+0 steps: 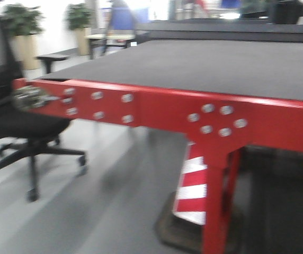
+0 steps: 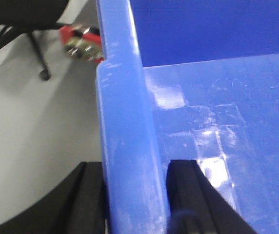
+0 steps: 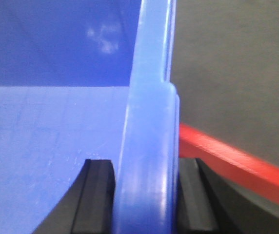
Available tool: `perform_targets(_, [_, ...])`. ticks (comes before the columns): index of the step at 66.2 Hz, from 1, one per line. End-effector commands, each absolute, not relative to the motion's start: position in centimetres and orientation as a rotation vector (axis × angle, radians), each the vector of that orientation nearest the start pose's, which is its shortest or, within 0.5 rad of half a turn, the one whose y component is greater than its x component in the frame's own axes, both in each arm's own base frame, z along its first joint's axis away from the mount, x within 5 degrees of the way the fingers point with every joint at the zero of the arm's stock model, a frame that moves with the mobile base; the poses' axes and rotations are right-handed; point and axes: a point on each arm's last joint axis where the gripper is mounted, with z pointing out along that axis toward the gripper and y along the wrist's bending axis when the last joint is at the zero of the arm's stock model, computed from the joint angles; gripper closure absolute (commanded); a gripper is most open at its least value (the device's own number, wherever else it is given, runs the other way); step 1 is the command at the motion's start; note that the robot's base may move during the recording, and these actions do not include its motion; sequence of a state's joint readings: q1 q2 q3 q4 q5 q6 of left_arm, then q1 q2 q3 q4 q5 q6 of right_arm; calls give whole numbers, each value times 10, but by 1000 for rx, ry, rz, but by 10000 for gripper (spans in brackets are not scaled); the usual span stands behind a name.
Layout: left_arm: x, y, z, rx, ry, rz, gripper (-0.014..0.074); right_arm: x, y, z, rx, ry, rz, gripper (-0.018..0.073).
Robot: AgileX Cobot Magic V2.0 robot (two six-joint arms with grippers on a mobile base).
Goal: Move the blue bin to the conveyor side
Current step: 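Carry the blue bin with both grippers over the red-framed conveyor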
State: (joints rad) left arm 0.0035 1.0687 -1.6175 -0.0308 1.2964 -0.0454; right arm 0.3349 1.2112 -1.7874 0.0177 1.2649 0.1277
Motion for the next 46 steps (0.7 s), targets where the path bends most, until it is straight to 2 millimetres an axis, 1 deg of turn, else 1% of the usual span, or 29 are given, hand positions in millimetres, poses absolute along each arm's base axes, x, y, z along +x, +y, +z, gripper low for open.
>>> perform_targets(1, [154,-1,512,-36,2125,-31,619,180,59,540,-218,2018,232,638])
perform_targets(46, [156,-1,511,-36,2130,-31,619,180,59,540,-218,2018,232,638])
